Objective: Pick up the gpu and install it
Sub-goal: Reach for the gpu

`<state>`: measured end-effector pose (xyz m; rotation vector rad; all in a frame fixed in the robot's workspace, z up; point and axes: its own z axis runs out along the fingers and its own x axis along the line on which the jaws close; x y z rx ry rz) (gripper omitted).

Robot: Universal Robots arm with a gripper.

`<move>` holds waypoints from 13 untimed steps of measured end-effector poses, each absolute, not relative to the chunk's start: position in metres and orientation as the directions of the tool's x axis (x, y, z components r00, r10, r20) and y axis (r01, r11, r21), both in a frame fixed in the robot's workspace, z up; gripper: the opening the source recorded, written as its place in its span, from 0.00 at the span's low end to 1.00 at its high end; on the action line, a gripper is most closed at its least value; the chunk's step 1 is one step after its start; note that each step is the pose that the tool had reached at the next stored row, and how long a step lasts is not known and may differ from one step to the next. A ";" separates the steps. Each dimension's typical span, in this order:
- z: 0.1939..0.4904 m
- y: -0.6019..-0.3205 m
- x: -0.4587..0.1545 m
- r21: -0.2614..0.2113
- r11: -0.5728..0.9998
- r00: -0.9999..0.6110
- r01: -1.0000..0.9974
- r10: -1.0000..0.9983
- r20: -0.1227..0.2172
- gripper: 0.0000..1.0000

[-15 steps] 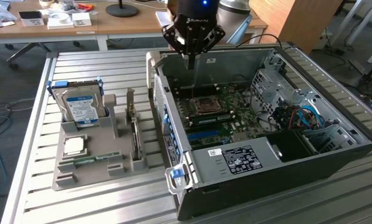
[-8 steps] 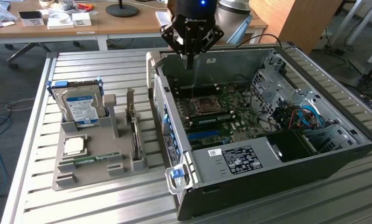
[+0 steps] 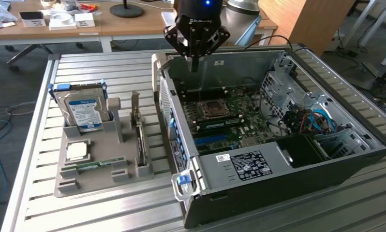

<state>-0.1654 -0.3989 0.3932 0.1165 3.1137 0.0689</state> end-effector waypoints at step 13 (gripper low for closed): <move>0.393 -0.399 -0.172 0.045 0.996 -0.997 0.074 0.075 -0.023 0.11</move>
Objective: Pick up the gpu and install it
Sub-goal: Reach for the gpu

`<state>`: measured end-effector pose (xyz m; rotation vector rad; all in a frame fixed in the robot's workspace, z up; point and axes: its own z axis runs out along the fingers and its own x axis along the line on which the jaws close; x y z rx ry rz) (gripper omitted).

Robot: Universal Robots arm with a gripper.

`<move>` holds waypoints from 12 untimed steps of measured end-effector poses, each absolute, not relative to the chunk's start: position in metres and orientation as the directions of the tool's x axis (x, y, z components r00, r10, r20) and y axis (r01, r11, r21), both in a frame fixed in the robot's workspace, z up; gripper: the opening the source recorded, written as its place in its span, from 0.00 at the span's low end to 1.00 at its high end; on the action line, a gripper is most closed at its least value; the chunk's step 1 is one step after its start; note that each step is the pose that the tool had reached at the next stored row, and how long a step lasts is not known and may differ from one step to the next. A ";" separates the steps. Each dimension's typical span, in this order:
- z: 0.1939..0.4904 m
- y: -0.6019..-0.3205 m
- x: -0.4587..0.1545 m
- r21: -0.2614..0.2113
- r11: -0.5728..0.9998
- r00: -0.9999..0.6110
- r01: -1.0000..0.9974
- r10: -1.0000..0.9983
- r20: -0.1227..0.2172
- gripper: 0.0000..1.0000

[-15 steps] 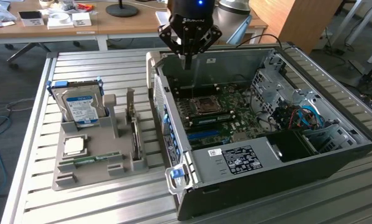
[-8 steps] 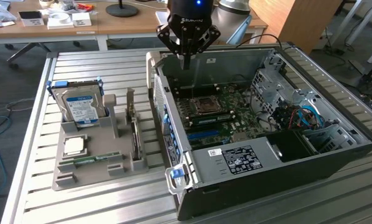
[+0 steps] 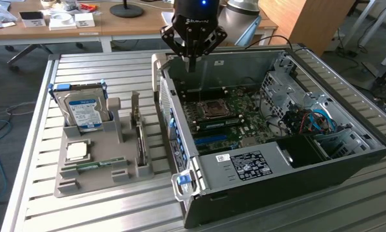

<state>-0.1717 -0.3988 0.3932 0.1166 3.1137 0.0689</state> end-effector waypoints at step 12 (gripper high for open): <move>0.393 -0.399 -0.177 0.045 0.996 -0.997 0.074 0.075 -0.023 0.11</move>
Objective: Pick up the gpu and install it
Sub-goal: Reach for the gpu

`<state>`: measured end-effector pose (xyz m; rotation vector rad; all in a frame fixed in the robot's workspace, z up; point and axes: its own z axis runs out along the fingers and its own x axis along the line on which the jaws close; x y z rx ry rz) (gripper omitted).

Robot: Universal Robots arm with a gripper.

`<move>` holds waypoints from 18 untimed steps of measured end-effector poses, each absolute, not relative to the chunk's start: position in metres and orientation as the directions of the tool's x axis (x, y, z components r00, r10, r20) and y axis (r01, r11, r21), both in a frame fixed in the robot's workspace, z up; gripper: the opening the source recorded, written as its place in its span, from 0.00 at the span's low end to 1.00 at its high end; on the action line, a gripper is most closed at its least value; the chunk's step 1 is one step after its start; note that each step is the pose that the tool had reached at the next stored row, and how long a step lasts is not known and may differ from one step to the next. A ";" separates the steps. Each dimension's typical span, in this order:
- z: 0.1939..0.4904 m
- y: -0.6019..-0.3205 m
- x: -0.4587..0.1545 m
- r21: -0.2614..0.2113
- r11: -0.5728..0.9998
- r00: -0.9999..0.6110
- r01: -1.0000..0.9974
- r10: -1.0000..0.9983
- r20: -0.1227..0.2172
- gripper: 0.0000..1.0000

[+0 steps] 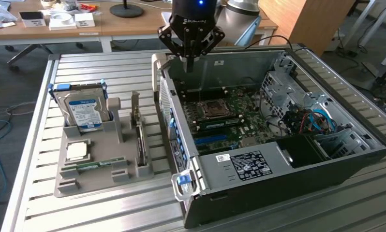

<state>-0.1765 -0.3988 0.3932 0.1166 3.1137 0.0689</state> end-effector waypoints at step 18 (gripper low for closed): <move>0.393 -0.399 -0.188 0.045 0.996 -0.997 0.074 0.075 -0.023 0.11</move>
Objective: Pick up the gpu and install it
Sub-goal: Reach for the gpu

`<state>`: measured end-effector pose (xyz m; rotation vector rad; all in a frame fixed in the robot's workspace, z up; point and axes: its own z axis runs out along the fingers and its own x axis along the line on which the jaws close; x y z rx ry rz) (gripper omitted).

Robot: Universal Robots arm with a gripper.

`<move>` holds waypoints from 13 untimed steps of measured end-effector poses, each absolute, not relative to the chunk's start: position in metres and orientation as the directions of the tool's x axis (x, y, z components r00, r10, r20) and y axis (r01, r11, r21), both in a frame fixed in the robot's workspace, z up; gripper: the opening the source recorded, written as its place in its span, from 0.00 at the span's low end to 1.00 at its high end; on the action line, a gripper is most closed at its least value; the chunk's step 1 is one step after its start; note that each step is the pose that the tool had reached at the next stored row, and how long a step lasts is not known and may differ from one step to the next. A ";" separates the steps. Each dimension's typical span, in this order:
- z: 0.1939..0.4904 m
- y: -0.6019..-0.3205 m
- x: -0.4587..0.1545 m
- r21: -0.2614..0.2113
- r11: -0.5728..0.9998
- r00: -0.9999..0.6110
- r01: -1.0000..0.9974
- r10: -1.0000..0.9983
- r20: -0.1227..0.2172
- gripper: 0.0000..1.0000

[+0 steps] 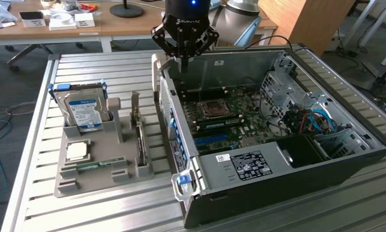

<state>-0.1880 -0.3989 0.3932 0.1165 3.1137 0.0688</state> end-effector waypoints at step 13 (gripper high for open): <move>0.393 -0.399 -0.202 0.045 0.996 -0.997 0.074 0.075 -0.023 0.11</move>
